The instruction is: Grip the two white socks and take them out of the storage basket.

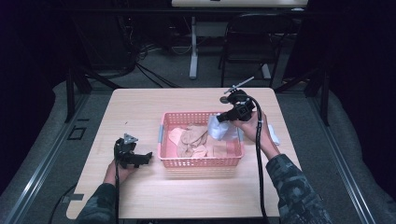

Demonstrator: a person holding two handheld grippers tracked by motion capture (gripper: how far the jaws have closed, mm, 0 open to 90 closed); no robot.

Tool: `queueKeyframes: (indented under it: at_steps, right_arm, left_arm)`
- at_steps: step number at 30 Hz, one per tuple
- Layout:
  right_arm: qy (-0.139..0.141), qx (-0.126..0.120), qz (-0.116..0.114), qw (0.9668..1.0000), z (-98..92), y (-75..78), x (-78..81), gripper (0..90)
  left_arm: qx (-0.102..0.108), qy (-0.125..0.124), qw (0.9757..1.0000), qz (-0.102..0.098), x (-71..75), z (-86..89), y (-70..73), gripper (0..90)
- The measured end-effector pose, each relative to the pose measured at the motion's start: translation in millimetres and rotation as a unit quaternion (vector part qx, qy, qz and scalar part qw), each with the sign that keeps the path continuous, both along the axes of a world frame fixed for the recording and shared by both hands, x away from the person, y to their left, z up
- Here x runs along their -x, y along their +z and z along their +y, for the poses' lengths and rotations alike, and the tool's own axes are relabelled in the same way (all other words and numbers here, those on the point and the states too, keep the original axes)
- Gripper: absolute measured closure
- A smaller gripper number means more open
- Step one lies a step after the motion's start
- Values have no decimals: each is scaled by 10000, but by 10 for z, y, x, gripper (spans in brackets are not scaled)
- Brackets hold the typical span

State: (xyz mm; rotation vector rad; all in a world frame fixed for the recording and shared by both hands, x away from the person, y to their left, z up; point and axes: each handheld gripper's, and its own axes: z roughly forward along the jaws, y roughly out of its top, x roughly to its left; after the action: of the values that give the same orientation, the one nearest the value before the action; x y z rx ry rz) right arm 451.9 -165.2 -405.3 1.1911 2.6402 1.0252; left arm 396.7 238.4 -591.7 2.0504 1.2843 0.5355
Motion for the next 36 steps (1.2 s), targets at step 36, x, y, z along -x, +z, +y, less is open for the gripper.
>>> queueKeyframes:
  at_steps: [36]
  right_arm:
    - [-378,-173,-626,9972,-420,779,83,846]
  left_arm:
    - [3,-10,10000,-16,-1,-2,-1,3]
